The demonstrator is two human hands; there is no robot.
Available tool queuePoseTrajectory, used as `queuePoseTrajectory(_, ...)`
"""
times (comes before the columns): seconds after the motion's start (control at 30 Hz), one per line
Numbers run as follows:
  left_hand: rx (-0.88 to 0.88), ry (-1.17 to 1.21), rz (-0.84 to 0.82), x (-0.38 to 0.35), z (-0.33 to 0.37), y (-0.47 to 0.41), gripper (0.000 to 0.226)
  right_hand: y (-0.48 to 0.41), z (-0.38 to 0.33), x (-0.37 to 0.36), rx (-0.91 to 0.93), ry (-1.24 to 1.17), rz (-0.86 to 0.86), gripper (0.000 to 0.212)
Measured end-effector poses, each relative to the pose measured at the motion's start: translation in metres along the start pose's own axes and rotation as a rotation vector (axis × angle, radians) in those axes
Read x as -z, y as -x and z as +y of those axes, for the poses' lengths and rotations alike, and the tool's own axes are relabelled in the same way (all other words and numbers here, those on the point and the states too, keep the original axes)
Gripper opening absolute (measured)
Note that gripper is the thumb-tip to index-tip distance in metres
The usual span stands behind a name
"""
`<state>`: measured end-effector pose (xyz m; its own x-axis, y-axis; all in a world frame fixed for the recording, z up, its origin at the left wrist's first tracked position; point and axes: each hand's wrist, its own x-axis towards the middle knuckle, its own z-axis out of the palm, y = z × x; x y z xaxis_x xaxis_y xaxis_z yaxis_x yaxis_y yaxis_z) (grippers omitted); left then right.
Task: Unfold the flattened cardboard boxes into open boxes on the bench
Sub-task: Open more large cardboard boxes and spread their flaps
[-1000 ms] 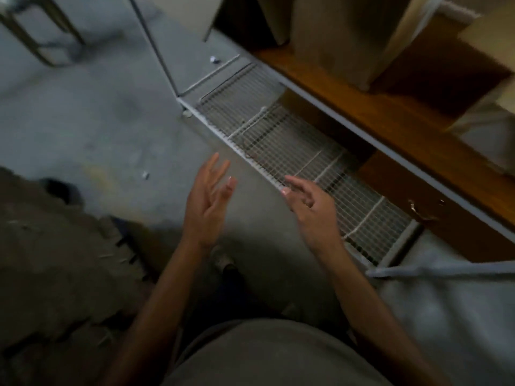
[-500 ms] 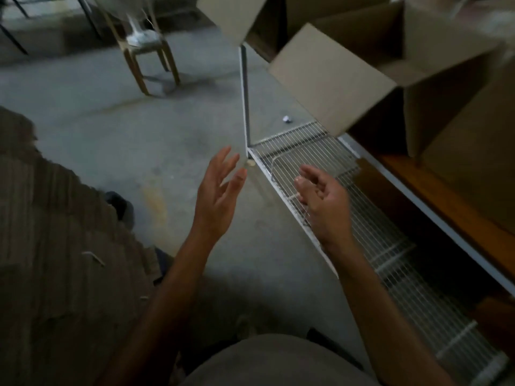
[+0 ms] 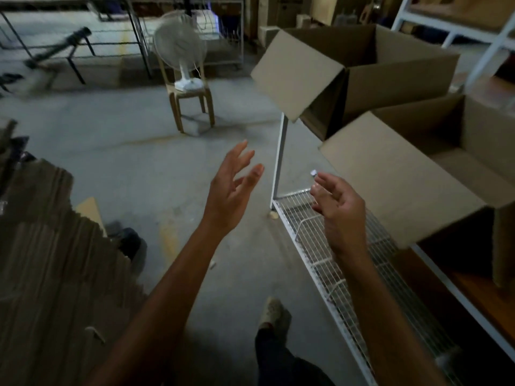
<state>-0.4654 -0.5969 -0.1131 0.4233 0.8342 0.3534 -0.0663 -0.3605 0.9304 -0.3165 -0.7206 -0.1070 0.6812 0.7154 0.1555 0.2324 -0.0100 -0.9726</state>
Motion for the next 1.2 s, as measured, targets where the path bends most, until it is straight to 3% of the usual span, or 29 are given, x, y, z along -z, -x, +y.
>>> queuePoseTrajectory(0.47, -0.114, -0.093, -0.168, -0.041, -0.055, -0.321, 0.069, -0.303, -0.019, -0.056, 0.101, -0.082, 0.156, 0.034)
queuePoseTrajectory(0.77, -0.239, -0.064, -0.302, -0.073, -0.093, -0.477, 0.069, -0.424, -0.028, -0.071, 0.127, 0.025, 0.299, 0.039)
queuePoseTrajectory(0.87, -0.313, -0.08, -0.374, -0.086, -0.109, -0.531, 0.062, -0.459, -0.023, -0.08, 0.133, 0.146, 0.365, 0.043)
queuePoseTrajectory(1.03, -0.496, -0.263, -0.49, -0.121, -0.136, -0.623, 0.058, -0.516, -0.02, -0.09, 0.126, 0.576, 0.416, 0.048)
queuePoseTrajectory(1.2, -0.699, -0.587, -0.692, -0.165, -0.169, -0.711, 0.044, -0.551, -0.006, -0.095, -0.276, 1.094, 0.257, 0.06)
